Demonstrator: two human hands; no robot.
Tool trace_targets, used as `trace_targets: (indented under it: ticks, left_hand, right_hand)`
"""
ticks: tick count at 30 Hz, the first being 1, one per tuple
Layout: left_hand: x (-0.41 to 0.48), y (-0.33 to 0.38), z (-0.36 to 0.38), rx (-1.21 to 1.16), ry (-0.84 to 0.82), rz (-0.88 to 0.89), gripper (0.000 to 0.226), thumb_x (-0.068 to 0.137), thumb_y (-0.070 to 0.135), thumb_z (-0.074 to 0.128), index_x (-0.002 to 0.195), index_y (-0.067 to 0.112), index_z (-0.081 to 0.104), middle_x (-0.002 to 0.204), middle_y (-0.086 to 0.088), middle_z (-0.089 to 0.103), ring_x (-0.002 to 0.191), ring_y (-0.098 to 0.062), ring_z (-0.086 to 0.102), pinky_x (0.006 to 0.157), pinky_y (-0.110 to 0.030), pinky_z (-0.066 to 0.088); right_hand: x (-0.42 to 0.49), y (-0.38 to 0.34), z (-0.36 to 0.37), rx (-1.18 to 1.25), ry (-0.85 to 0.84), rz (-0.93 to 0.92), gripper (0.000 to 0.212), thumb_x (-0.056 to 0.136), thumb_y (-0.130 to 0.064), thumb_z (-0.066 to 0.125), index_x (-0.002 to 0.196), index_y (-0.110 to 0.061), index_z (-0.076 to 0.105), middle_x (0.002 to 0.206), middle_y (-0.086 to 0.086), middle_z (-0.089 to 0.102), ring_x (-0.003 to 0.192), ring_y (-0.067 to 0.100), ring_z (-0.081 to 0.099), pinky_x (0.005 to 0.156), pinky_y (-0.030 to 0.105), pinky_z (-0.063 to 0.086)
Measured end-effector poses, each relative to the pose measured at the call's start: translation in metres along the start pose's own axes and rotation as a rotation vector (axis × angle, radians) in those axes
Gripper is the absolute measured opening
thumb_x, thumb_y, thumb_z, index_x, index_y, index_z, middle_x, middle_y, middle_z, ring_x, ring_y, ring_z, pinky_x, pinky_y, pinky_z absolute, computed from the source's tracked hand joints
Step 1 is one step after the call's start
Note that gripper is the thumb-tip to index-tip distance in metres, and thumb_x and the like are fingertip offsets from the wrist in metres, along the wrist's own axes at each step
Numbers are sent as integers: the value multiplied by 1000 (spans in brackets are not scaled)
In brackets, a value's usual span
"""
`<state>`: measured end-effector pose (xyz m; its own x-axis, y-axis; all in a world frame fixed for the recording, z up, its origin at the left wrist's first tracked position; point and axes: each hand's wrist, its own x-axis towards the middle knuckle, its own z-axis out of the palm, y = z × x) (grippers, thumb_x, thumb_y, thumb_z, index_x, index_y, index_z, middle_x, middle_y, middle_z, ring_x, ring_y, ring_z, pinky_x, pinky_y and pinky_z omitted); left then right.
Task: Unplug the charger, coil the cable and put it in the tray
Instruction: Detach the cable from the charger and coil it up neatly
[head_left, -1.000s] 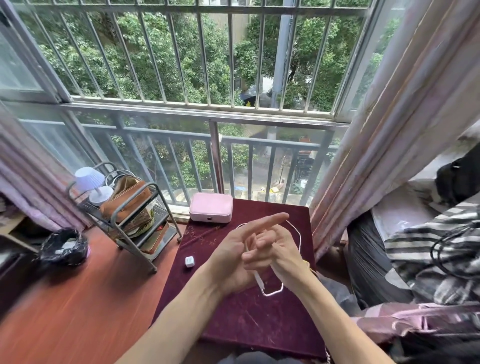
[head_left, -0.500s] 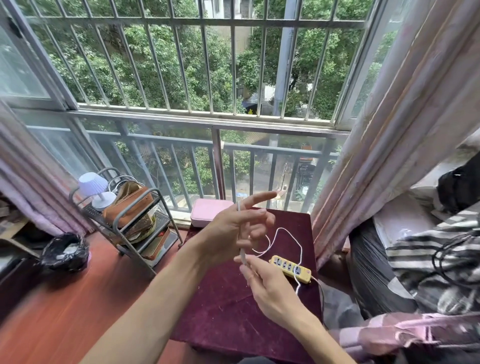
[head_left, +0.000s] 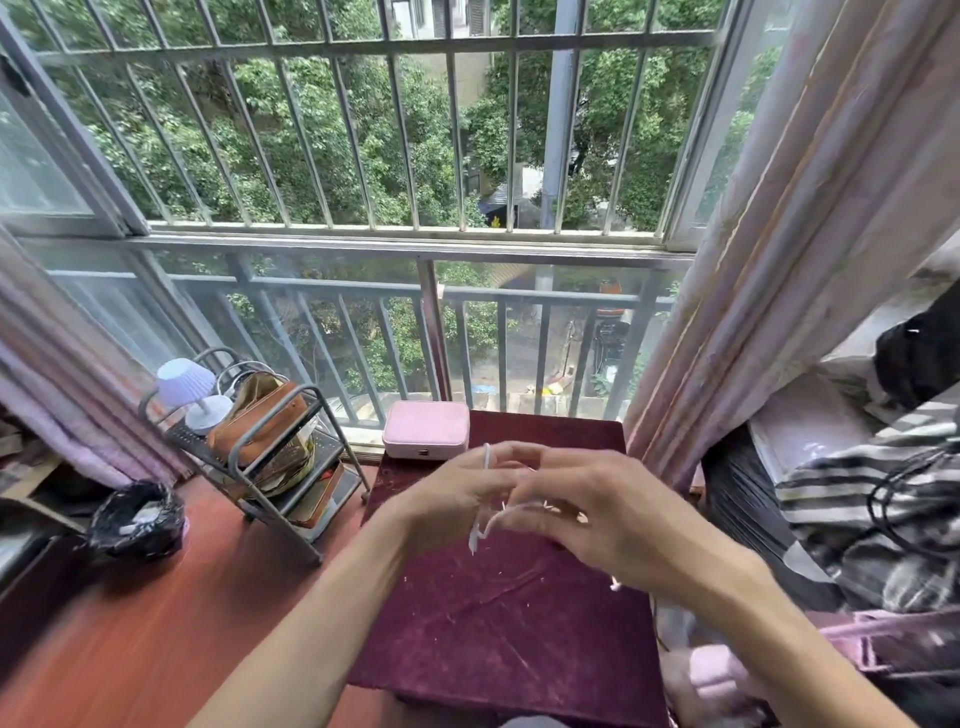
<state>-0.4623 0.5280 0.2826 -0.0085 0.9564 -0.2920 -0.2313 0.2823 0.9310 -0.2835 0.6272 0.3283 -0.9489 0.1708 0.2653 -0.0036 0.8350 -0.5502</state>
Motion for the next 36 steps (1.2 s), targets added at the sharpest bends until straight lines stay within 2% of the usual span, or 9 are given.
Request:
trace_targets:
  ticks: [4,9,14,16,19,22,28,32,36]
  left_hand:
    - [2,-14,23,-93,-120,55,35,93,31,73,118,7,66,108,-13,70,101,-28,72,98,-50,55]
    - [2,-21,38,-403,-134,37,35,100,45,58,113,13,68,70,-5,57,39,-3,42,42,-18,38]
    - [3,-15,40,-599,-230,-38,83,92,79,25,115,8,64,49,0,48,30,-4,33,34,-17,15]
    - [3,-14,42,-597,-267,-20,86,90,80,23,113,7,61,43,4,40,30,-5,23,35,-19,11]
    - [3,-12,44,-581,-308,16,82,87,80,30,111,8,62,42,5,24,33,-8,16,35,-21,10]
    - [3,-9,46,-515,-268,60,74,93,74,33,110,9,63,42,8,26,33,-6,19,34,-20,16]
    - [7,-7,53,-425,-73,164,70,89,75,37,92,10,64,43,5,24,31,-4,24,35,-16,22]
    - [4,-3,55,-455,-150,179,53,99,58,42,95,9,63,42,7,25,32,-6,20,35,-18,17]
    - [6,8,52,-524,-182,224,35,109,31,40,112,5,64,47,5,33,32,-5,23,34,-20,16]
  right_hand:
    - [21,18,-22,134,32,48,5,90,-28,83,94,-25,83,87,-20,69,81,1,66,69,11,46]
    - [29,37,-28,379,2,90,3,93,-21,80,95,-20,81,89,-8,76,85,10,74,73,22,57]
    - [30,52,-20,495,-18,133,12,95,-35,75,97,-24,80,77,12,71,67,19,63,64,40,53]
    - [31,57,-15,521,-4,122,12,95,-33,76,96,-22,80,66,2,67,61,6,58,60,24,46]
    - [30,64,-11,622,-8,102,7,98,-14,74,98,-10,80,62,-17,68,58,-6,61,61,8,44]
    - [29,71,-1,665,25,151,11,101,-11,70,102,-11,81,61,7,63,58,4,54,58,19,41]
    - [19,71,26,833,257,165,17,98,-15,62,104,-9,76,83,3,81,76,11,75,72,22,58]
    - [14,71,52,991,345,263,11,102,-13,68,104,-11,79,83,-5,80,73,3,72,69,16,56]
    - [9,65,83,980,421,374,32,106,-5,58,101,-26,82,91,5,82,94,19,78,90,34,61]
